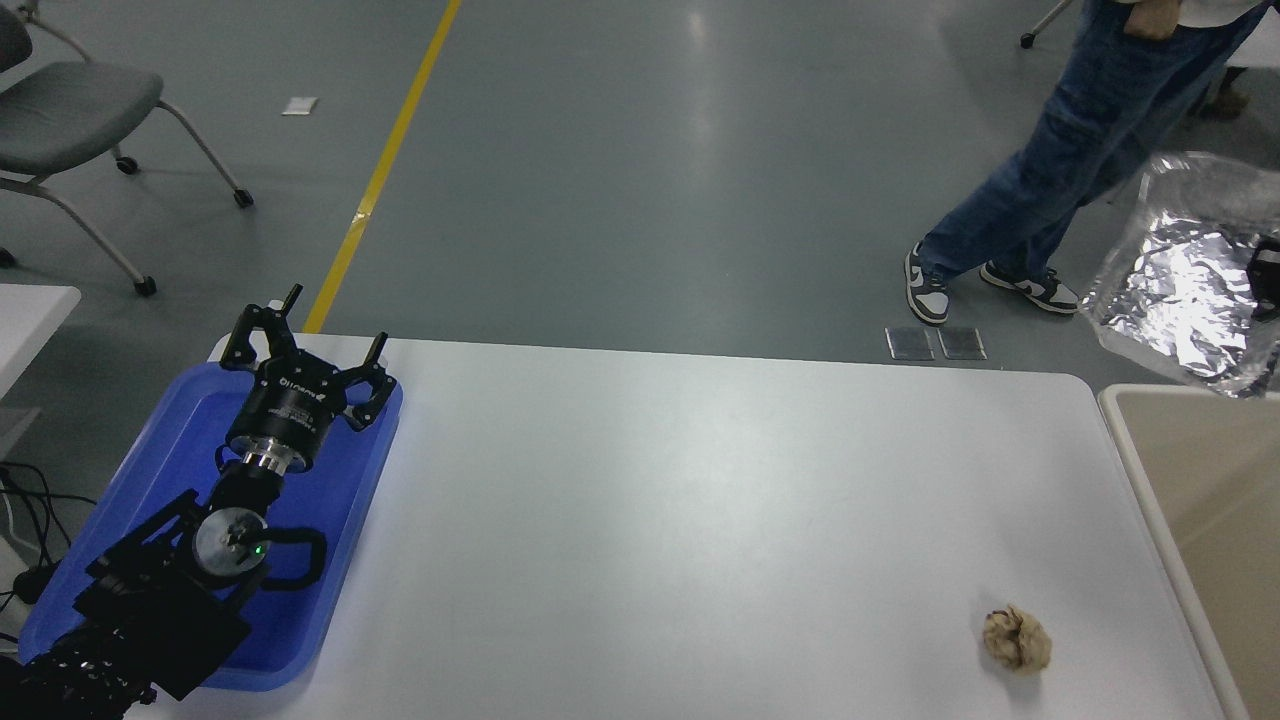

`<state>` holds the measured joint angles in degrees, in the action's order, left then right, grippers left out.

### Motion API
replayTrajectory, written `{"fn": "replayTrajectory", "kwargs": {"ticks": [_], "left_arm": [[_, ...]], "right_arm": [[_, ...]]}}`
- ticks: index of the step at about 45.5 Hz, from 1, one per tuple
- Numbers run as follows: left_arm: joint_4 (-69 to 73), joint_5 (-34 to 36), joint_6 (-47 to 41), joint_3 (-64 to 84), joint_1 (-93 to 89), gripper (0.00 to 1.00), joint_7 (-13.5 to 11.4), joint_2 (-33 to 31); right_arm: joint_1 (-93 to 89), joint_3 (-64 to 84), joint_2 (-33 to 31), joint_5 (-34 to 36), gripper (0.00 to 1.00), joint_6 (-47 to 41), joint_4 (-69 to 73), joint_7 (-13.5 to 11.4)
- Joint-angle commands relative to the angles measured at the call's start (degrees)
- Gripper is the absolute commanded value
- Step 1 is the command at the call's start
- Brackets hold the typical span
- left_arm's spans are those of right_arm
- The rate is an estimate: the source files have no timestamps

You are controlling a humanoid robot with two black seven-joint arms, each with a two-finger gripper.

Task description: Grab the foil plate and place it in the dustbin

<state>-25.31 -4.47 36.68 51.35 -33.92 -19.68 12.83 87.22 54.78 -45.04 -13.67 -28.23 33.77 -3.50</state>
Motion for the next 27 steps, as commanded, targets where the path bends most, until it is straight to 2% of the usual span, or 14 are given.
{"fn": "replayTrajectory", "kwargs": {"ticks": [1,7,17,27], "left_arm": [[0.0,0.0,0.0,0.0,0.0,1.0,0.0,0.0],[0.0,0.0,0.1,0.0,0.0,1.0,0.0,0.0],[0.0,0.0,0.0,0.1,0.0,1.0,0.0,0.0],[0.0,0.0,0.1,0.1,0.0,1.0,0.0,0.0]], "right_arm": [[-15.0,-1.9,-0.6,4.8,0.0,8.1,-12.1,0.0],[-21.2,-4.1,-0.5,7.7,0.0,13.8,-13.7,-0.1],[-29.9,-10.0,0.1,7.9,0.0,21.2,-14.1,-0.1],[-39.6,-16.7,4.5,7.8,0.0,25.9,-19.3,0.0]]}}
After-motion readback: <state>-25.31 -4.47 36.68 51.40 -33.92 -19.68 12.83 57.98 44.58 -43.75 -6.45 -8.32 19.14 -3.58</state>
